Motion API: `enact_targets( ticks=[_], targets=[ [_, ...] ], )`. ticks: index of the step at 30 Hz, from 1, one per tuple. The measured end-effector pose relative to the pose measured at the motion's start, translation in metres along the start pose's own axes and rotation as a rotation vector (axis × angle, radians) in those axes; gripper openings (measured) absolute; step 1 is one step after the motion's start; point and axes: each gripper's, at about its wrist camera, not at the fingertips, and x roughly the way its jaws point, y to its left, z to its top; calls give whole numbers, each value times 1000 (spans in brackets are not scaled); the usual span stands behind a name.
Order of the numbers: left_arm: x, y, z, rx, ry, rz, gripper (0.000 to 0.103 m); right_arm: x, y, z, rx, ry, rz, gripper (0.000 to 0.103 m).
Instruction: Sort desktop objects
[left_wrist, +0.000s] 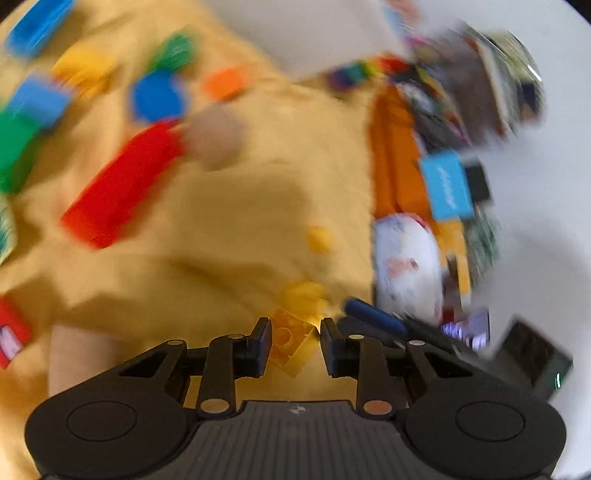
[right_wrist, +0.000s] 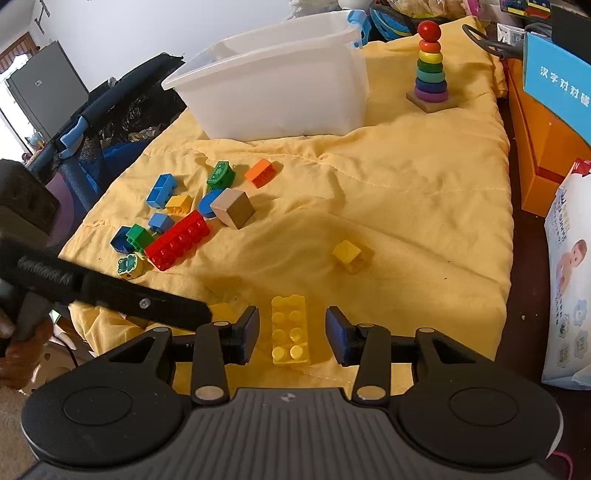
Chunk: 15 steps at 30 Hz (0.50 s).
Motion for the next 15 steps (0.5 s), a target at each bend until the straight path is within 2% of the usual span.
enact_targets(
  ticks=[2,5,7,8,10,11,14,15],
  targets=[
    [-10,-3,-1,26,-53,38,33,0,2,1,-7,0,4,45],
    [-24,-38,-11,303,-149,258,42,1,4,1,-18,1,3,45],
    [-26,-51,-18,431,-160,357,42,4,5,1,-16,9,6,45],
    [-27,-54,-22,475,-150,378,42,5,5,1,-16,11,6,45],
    [-31,-54,-24,504,-170,448,42,7,7,1,-19,15,10,45],
    [-33,-58,-27,523,-188,470,42,8,8,2,-21,16,11,45],
    [-45,-79,-40,623,-175,369,46,8,10,2,-30,17,7,45],
    [-43,-87,-45,673,-163,362,46,7,10,2,-33,17,2,45]
  ],
)
